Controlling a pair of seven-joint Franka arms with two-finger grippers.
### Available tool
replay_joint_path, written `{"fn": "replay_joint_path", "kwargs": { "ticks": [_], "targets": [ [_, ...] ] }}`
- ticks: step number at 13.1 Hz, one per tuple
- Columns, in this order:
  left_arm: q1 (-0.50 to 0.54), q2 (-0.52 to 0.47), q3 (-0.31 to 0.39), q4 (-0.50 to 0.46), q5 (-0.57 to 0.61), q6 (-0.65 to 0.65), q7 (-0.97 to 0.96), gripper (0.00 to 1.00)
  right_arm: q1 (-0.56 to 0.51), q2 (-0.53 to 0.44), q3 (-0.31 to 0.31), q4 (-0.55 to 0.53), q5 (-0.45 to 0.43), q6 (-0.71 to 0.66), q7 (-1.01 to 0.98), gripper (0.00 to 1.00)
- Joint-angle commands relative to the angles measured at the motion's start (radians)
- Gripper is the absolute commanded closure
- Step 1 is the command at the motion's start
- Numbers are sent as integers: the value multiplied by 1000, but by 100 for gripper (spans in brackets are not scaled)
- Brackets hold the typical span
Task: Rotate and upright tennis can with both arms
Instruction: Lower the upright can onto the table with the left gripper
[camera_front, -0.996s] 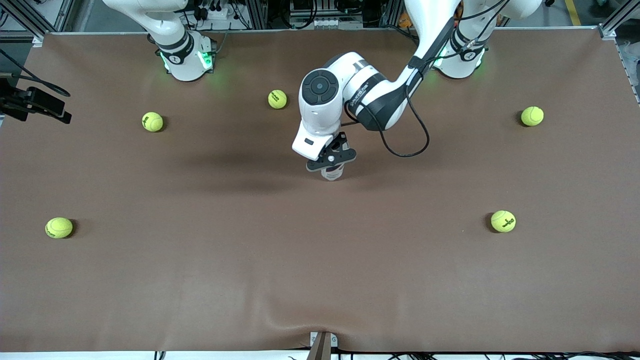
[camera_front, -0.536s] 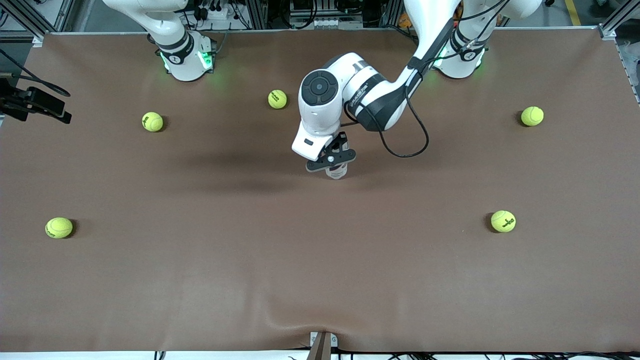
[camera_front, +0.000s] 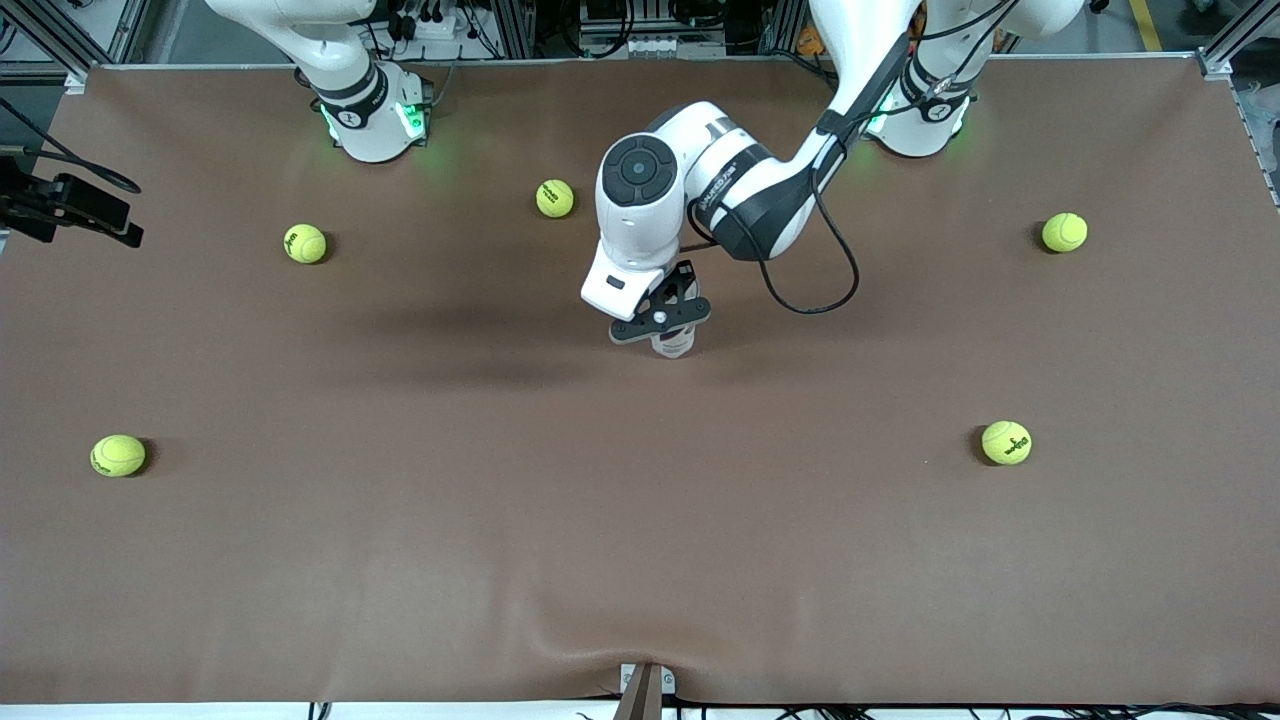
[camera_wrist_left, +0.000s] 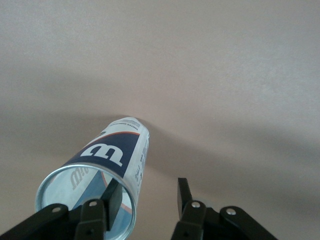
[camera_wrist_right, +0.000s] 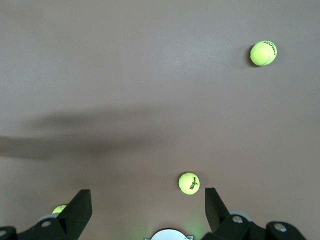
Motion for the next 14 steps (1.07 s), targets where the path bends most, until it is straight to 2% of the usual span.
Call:
{"fn": "replay_joint_path", "kwargs": {
  "ticks": [1, 6, 7, 14],
  "targets": [
    [-7, -31, 2, 8, 14, -19, -29, 32, 1, 4, 3, 18, -12, -11, 12, 0],
    [8, -61, 2, 14, 11, -62, -26, 8, 1, 4, 5, 18, -12, -11, 12, 0],
    [16, -72, 2, 14, 11, -67, -26, 0, 1, 4, 3, 18, -10, -9, 12, 0],
    [126, -152, 9, 14, 26, -70, 45, 0, 2, 4, 3, 18, -10, -9, 12, 0]
  ]
}}
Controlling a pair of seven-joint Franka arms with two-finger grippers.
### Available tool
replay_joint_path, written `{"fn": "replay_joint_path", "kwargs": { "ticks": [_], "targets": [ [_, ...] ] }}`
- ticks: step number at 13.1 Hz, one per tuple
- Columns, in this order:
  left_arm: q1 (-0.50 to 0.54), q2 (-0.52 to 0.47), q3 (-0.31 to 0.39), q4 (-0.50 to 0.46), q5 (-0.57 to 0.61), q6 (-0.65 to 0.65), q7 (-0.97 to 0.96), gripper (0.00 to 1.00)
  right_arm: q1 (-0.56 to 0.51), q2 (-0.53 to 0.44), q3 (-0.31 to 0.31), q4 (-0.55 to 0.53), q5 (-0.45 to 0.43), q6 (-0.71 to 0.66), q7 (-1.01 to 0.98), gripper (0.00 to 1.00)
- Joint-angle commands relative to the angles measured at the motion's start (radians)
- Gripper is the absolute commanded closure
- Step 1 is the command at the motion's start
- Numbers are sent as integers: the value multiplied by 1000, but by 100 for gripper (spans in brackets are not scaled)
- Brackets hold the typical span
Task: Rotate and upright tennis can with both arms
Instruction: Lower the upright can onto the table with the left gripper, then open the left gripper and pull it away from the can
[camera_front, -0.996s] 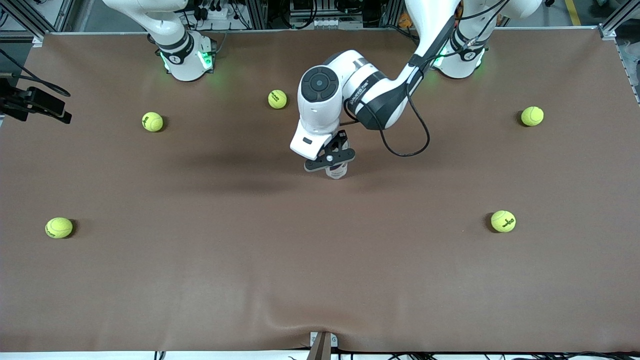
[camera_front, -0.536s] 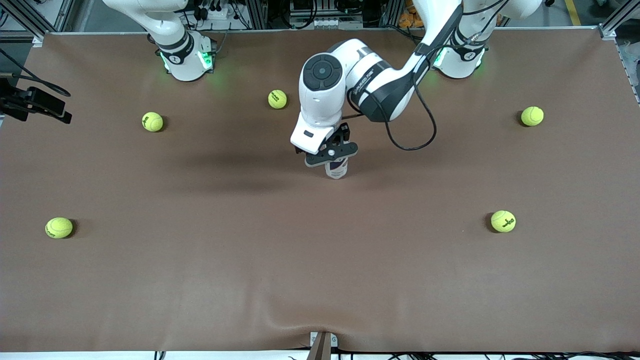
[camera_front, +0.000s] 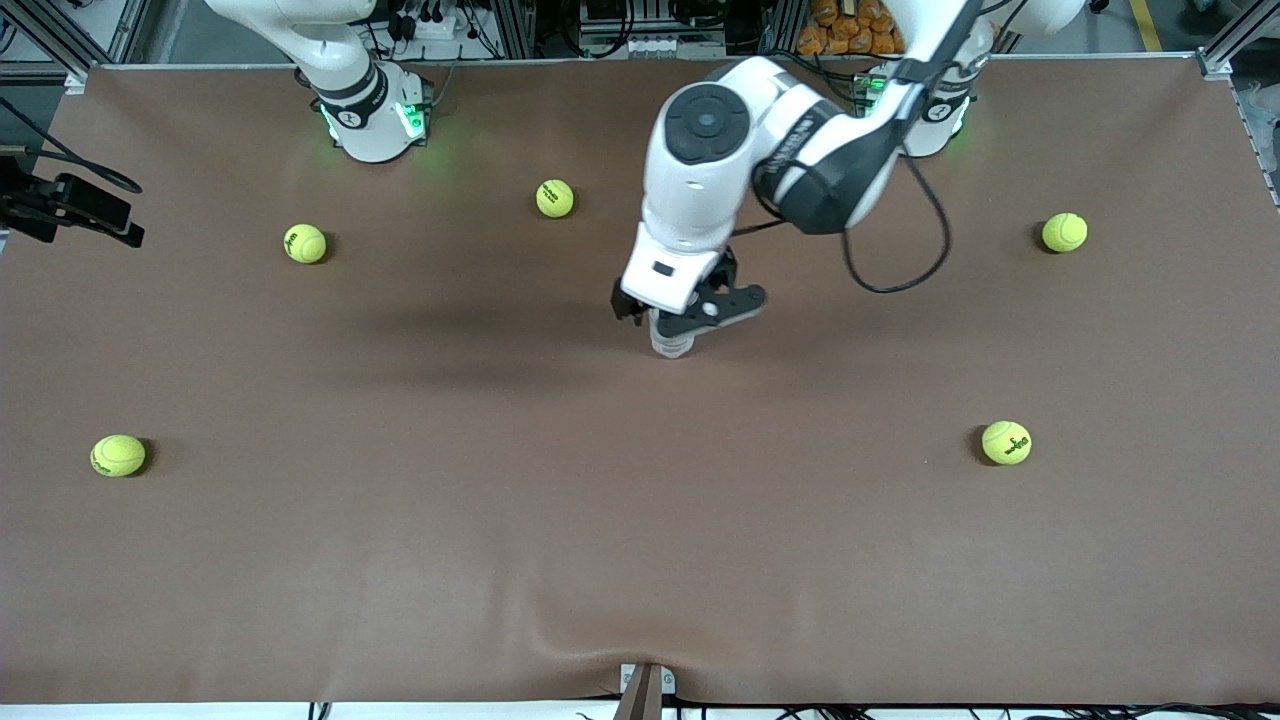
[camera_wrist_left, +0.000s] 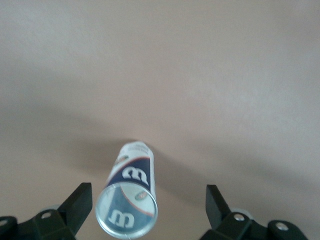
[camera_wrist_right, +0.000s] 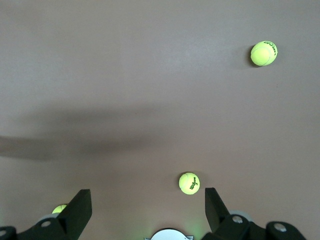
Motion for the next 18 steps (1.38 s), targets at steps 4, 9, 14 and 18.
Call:
{"fn": "replay_joint_path", "kwargs": {
  "ticks": [4, 9, 14, 18],
  "targets": [
    [107, -65, -5, -2, 26, -58, 147, 0, 2, 4, 4, 18, -10, -8, 12, 0],
    [207, -91, -7, -4, 26, -84, 249, 0, 2, 4, 2, 18, -12, -6, 12, 0],
    [569, -108, -273, -10, 28, -119, 394, 0, 3, 4, 4, 18, -10, -6, 12, 0],
    [640, -177, -261, -13, 28, -197, 500, 0, 3, 4, 4, 16, -10, -6, 12, 0]
  ]
}}
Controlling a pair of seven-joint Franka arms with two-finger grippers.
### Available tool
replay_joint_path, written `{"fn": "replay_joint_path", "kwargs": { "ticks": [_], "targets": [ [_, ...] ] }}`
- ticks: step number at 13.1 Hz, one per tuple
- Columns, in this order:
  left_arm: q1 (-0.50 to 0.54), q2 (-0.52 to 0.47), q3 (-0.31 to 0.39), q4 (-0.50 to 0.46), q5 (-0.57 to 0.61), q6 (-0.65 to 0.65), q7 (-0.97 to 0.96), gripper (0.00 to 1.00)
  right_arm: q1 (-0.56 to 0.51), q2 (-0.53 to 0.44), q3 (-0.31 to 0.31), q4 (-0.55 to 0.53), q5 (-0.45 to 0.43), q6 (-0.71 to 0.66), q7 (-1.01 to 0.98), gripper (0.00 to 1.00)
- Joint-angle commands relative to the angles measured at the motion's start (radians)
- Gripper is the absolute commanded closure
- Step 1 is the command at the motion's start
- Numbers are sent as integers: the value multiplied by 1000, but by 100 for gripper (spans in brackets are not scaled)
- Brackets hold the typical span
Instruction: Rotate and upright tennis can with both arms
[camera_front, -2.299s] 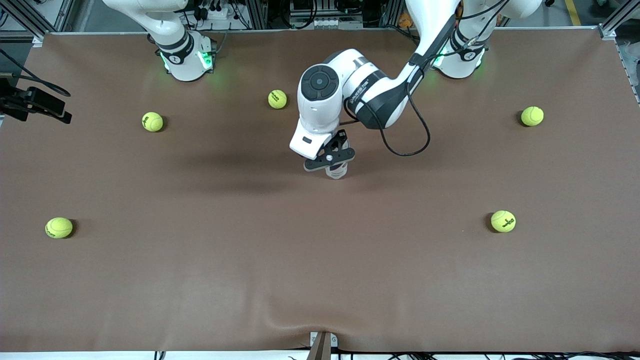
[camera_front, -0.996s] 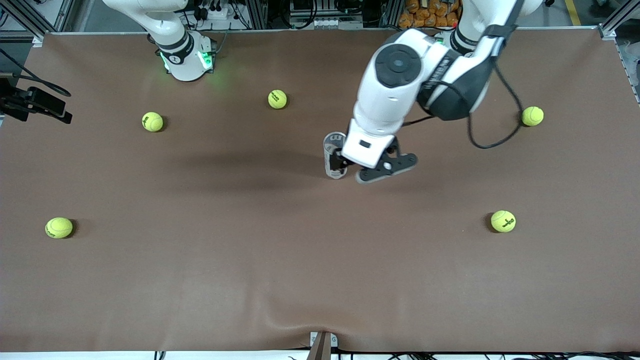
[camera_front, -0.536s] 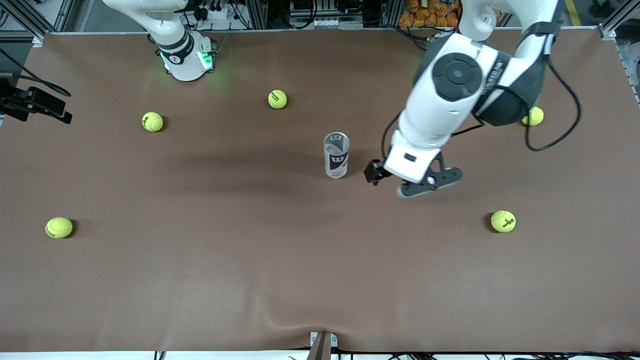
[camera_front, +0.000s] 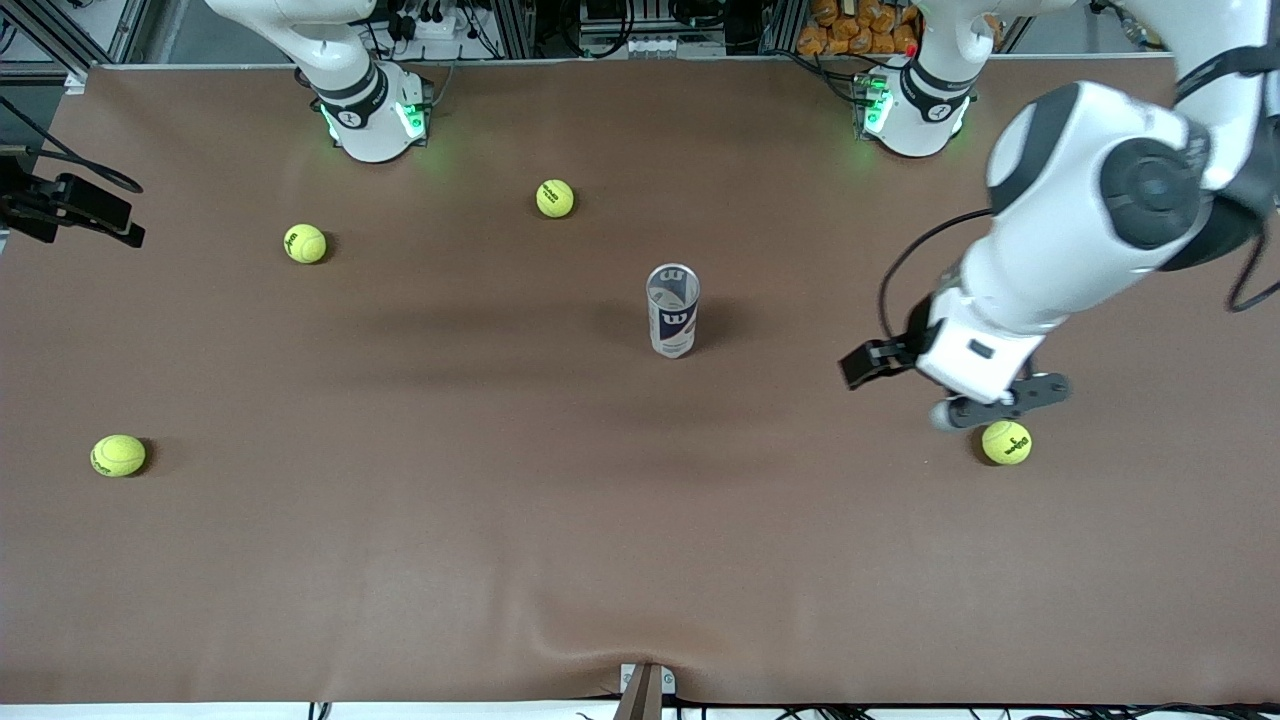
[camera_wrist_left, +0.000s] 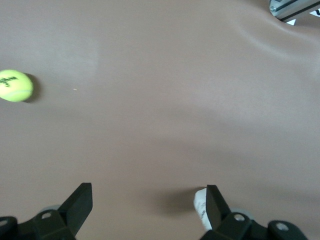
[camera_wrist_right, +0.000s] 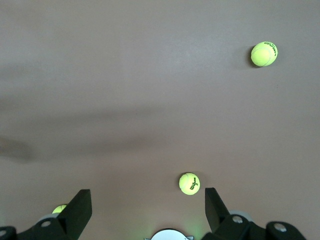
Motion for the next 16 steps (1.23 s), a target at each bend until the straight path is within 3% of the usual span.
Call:
{"fn": "replay_joint_path", "kwargs": {
  "ticks": [1, 5, 8, 11, 16],
  "targets": [
    [30, -72, 9, -16, 25, -68, 40, 0, 3, 4, 2, 17, -10, -9, 12, 0],
    [27, -155, 104, -17, 22, -149, 201, 0, 5, 4, 2, 16, -10, -9, 12, 0],
    [15, -277, 103, -42, 8, -305, 181, 0, 5, 4, 2, 16, -10, -8, 12, 0],
    [27, -330, 109, -82, 8, -304, 212, 0, 5, 4, 2, 16, -10, -8, 12, 0],
    [27, -310, 256, -83, 8, -247, 434, 0, 5, 4, 2, 16, -10, -9, 12, 0]
  ]
}}
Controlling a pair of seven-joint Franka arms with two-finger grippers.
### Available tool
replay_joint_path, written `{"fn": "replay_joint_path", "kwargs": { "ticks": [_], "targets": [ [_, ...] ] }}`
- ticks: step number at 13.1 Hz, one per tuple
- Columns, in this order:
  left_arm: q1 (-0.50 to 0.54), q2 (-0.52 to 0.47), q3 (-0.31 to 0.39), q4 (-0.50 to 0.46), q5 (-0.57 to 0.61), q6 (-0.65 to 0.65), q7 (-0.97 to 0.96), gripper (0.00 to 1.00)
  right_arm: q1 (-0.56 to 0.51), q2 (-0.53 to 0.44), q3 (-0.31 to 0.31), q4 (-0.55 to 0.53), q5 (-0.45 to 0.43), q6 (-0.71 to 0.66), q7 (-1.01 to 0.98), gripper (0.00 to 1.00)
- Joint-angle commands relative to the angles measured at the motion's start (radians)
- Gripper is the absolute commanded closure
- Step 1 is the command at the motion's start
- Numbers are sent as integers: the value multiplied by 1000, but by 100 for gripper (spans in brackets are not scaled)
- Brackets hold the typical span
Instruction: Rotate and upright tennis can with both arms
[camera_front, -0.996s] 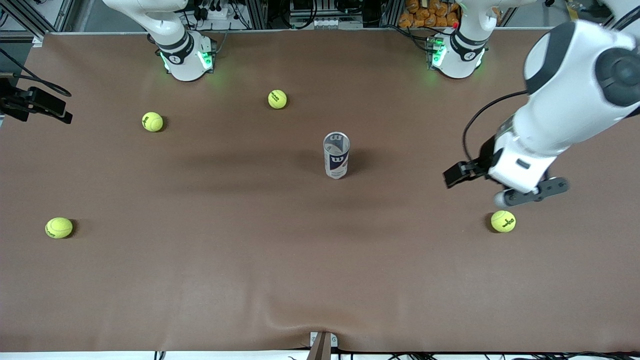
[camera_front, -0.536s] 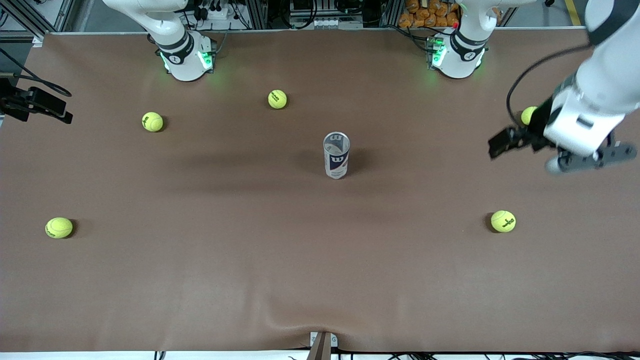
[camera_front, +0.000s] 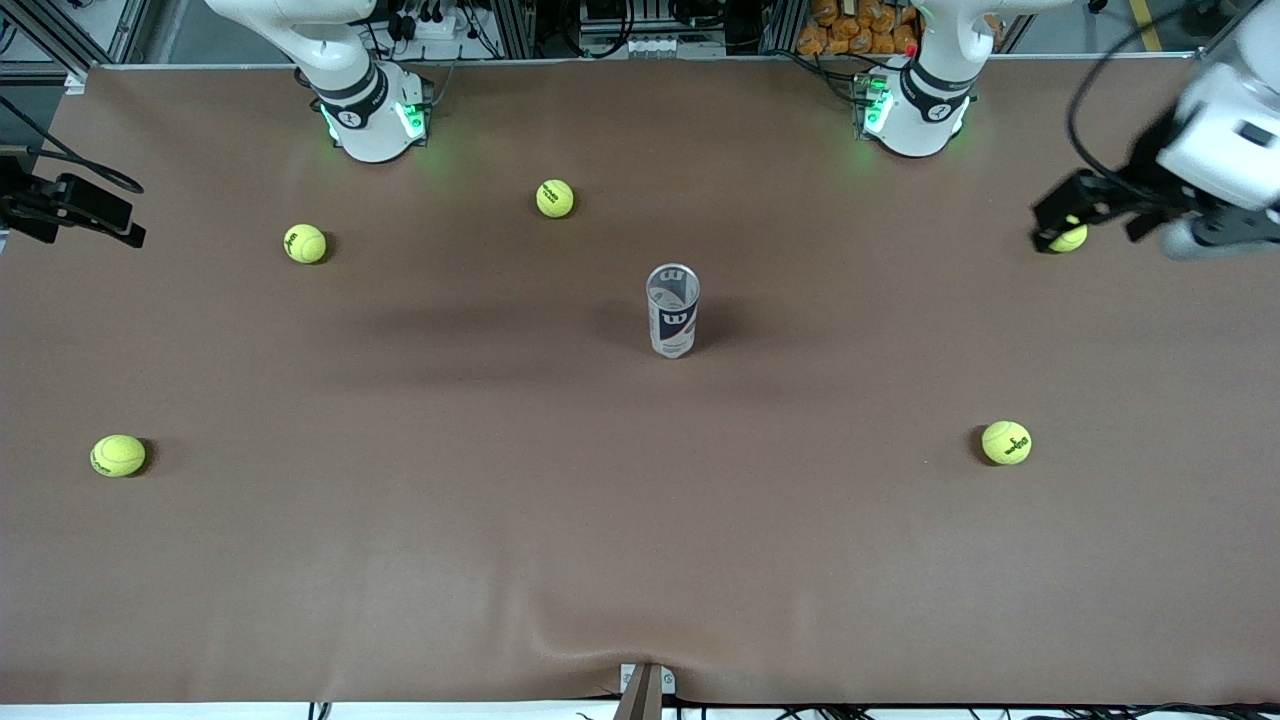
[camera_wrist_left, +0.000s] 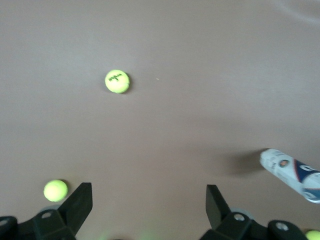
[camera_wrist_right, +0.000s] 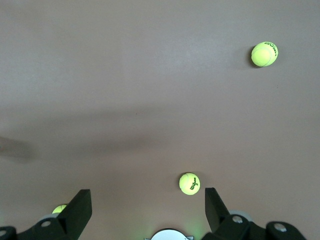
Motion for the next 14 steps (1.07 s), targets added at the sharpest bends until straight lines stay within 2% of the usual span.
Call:
{"fn": "replay_joint_path", "kwargs": {
  "ticks": [1, 2, 6, 9, 14],
  "targets": [
    [0, 0, 47, -8, 8, 19, 86, 0, 5, 4, 1, 15, -10, -9, 12, 0],
    [-1, 1, 73, -8, 6, 19, 113, 0, 5, 4, 1, 15, -10, -9, 12, 0],
    [2, -19, 87, -43, 12, 17, 141, 0, 5, 4, 1, 15, -10, -7, 12, 0],
    [0, -16, 124, -45, 9, 29, 172, 0, 5, 4, 1, 15, -10, -7, 12, 0],
    [-3, -14, 129, -45, 6, 28, 177, 0, 8, 7, 1, 15, -10, -7, 12, 0]
  ]
}}
